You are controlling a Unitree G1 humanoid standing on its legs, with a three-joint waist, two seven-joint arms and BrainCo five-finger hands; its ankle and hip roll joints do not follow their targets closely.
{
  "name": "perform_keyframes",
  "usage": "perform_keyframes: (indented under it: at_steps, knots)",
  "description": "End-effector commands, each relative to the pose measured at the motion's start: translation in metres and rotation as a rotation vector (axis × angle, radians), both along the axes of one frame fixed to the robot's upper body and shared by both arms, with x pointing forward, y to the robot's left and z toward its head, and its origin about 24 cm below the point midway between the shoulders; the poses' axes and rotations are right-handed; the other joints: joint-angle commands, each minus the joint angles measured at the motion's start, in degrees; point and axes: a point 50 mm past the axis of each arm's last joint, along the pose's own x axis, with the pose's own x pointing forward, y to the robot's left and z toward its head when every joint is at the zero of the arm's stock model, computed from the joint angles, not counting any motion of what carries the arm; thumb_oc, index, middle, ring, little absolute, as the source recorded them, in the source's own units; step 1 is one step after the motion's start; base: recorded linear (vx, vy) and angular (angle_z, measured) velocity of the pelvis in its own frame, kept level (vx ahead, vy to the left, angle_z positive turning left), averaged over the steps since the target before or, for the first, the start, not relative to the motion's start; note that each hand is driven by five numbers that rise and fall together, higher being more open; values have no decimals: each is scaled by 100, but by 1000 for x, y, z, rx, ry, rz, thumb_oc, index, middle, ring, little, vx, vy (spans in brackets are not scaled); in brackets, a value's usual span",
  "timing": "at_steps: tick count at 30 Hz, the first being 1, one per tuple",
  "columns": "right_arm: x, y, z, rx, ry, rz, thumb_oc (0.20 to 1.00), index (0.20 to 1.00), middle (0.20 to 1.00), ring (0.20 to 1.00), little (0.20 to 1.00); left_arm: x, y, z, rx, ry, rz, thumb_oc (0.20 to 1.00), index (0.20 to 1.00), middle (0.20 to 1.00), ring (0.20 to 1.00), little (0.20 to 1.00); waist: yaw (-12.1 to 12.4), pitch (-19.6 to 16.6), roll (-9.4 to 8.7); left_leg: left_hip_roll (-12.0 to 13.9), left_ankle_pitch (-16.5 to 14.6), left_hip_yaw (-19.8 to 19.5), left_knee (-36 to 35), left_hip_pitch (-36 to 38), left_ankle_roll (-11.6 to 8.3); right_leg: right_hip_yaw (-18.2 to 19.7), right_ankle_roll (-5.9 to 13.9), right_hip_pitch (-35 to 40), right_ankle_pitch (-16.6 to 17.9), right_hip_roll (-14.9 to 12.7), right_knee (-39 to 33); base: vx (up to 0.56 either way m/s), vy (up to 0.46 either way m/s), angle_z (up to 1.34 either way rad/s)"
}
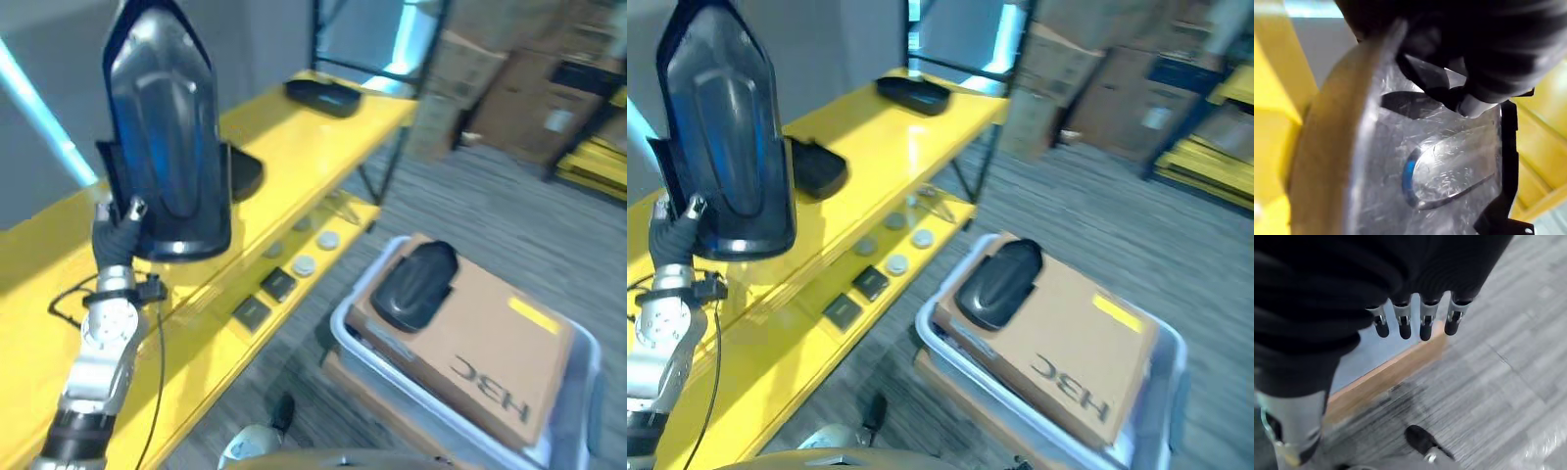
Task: Move parts from the plastic box to the shelf.
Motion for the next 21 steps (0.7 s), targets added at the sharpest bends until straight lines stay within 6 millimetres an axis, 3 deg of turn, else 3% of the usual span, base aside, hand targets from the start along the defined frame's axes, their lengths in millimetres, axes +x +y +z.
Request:
perform_keyframes:
  at_steps: [1, 2, 3, 7, 12, 15, 17, 19, 20, 21]
  knots:
    - [-6, -8, -1, -17, 80, 28, 1000, 1000, 1000, 1000, 1000, -3, 16, 42, 50, -204, 59, 200, 200, 200, 200, 200, 98, -98, -40, 35, -256, 359, 2, 681, 225, 11, 634, -487, 121, -70, 260, -39, -68, 95]
    - [-8, -9, -2, -15, 96, 22, 1000, 1000, 1000, 1000, 1000, -3, 18, 41, 47, -197, 53, 200, 200, 200, 200, 200, 99, -75, -44, 96, -234, 487, 30, 635, 173, -139, 632, -461, 117, -83, 237, -44, -63, 50]
    - [-15, -10, -3, -8, 105, -36, 1000, 1000, 1000, 1000, 1000, -2, 14, 39, 43, -191, 7, 200, 200, 200, 200, 200, 22, -6, -61, 286, -218, 1257, 167, 473, 51, -618, 643, -346, 143, -155, 142, -24, -21, 91]
    - [-22, -10, -4, -3, 113, -57, 1000, 1000, 1000, 1000, 1000, 0, 4, 30, 12, -181, -19, 200, 200, 200, 200, 200, -136, 91, -9, 570, -194, 2252, 279, 276, -103, -1166, 640, -192, 84, -229, 129, 42, 41, 196]
    - [-12, -10, -4, -27, 132, 48, 1000, 1000, 1000, 1000, 1000, -6, 3, 21, 26, -159, -5, 200, 200, 200, 200, 200, 10, 80, 60, 521, -206, 2548, 305, 220, -2, -1425, 588, -207, -91, -309, 383, 113, 104, 83]
    - [-6, -10, -3, -27, 121, 45, 1000, 1000, 1000, 1000, 1000, -9, 4, 20, 37, -146, -7, 200, 200, 200, 200, 200, 103, 56, 66, 445, -304, 2467, 344, 257, 84, -1443, 578, -195, -219, -384, 579, 181, 103, 15]
    - [5, -4, -3, -13, 66, 5, 1000, 1000, 1000, 1000, 1000, -10, 8, 20, 72, -135, -24, 200, 200, 200, 200, 200, 230, 13, 102, 270, -462, 2128, 474, 296, 334, -1348, 602, -403, -662, -621, 1781, 346, 211, 0]
    - [8, -3, -3, -4, 41, -33, 1000, 1000, 1000, 1000, 1000, -6, 10, 23, 94, -135, -38, 200, 200, 200, 200, 200, 187, 68, 101, 136, -558, 1989, 557, 335, 537, -1137, 856, -849, -456, -881, 2805, 212, 189, 5]
    - [9, -3, -2, 2, 13, -75, 1000, 1000, 1000, 1000, 1000, -4, 9, 25, 109, -143, -49, 200, 200, 200, 200, 200, 33, 183, 151, -14, -731, 1830, 637, 428, 766, -542, 987, -1576, -173, -1041, 4440, 131, 152, 20]
    - [9, -4, -2, 2, 5, -87, 1000, 1000, 1000, 1000, 1000, -3, 9, 25, 112, -144, -51, 200, 200, 200, 200, 200, 5, 208, 145, -51, -760, 1819, 637, 455, 805, -432, 1012, -1714, -107, -1062, 4614, 128, 98, 30]
